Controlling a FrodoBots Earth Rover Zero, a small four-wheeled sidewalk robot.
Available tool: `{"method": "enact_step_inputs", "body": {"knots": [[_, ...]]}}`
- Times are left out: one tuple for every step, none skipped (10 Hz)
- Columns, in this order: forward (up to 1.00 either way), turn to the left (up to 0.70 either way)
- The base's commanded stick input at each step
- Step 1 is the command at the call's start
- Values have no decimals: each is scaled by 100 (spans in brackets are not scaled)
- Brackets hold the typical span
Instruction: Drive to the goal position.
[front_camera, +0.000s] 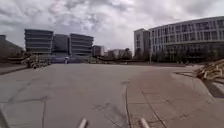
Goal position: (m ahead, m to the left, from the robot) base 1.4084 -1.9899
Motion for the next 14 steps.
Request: {"method": "enact_step_inputs", "body": {"knots": [[70, 0], [70, 0], [70, 0], [70, 0], [70, 0], [70, -6], [70, -14], [70, -21], [70, -29], [70, -35], [70, -35], [70, -35], [70, -35], [70, -33]]}}
